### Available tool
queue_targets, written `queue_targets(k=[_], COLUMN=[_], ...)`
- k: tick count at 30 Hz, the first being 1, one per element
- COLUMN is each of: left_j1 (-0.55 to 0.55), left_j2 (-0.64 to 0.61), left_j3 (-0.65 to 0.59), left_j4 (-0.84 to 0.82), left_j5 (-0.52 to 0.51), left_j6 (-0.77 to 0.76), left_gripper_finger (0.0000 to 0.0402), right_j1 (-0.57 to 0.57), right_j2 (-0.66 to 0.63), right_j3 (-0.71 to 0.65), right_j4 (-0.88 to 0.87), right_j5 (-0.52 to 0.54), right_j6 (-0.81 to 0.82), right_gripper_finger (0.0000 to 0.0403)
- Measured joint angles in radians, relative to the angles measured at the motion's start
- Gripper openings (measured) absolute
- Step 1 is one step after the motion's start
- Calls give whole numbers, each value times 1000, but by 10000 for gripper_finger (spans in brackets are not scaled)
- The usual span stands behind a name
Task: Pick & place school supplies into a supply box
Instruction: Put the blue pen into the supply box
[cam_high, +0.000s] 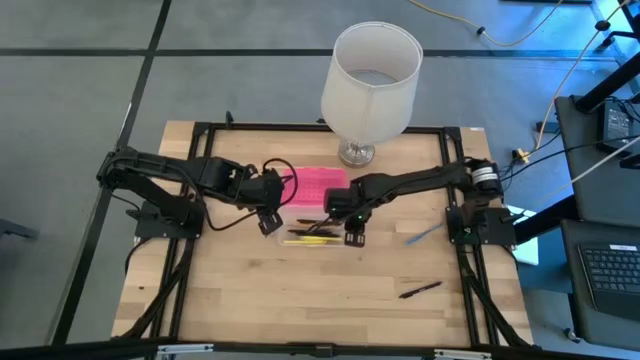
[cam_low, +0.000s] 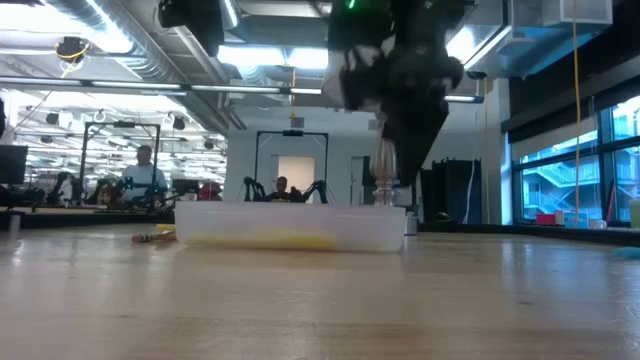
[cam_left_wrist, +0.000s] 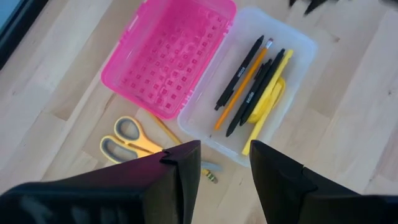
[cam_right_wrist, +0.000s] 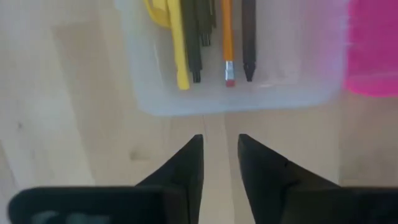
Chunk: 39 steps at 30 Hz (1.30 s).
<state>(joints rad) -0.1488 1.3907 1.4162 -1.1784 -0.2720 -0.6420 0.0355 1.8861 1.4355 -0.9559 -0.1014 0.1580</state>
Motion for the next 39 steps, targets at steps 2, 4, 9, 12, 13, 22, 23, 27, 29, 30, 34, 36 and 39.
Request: queue_targets(k=[2, 4, 9, 12, 13, 22, 23, 27, 29, 30, 34, 36, 39], left_j1=[-12, -29, -61, -61, -61, -66, -69, -87, -99, -104, -125, -128, -127], left_j2=[0, 0, 0, 0, 0, -3, -3, -3, -3, -3, -3, -3, -3], left_j3=[0, 0, 0, -17, -34, -295, -313, -352, -354, -354, -354, -354, -354], left_j4=[-25, -43, -126, -108, -90, 144, 167, 295, 335, 357, 424, 445, 456], left_j5=[-2, -4, -81, -103, -103, -93, -94, -93, -94, -95, -94, -92, -83], left_j6=[-12, -41, -159, -222, -239, -343, -344, -344, -342, -334, -282, -276, -278], left_gripper_finger=[130, 130, 130, 130, 130, 130, 130, 130, 129, 130, 129, 129, 129], right_j1=[8, 15, 26, 31, 33, 107, 121, 176, 195, 201, 215, 218, 215], right_j2=[-38, -77, -166, -212, -229, -480, -522, -656, -703, -723, -755, -753, -734], right_j3=[0, 0, -12, -43, -61, -387, -433, -581, -633, -654, -706, -718, -722], right_j4=[-25, -37, -43, -43, -43, -46, -46, -21, 10, 25, 27, 34, 37], right_j5=[21, 27, 55, 101, 107, 108, 108, 69, 38, 20, -72, -88, -24], right_j6=[20, 30, 56, 98, 111, 153, 163, 242, 306, 328, 194, 153, 245], right_gripper_finger=[104, 104, 104, 104, 104, 104, 104, 104, 104, 104, 104, 104, 104])
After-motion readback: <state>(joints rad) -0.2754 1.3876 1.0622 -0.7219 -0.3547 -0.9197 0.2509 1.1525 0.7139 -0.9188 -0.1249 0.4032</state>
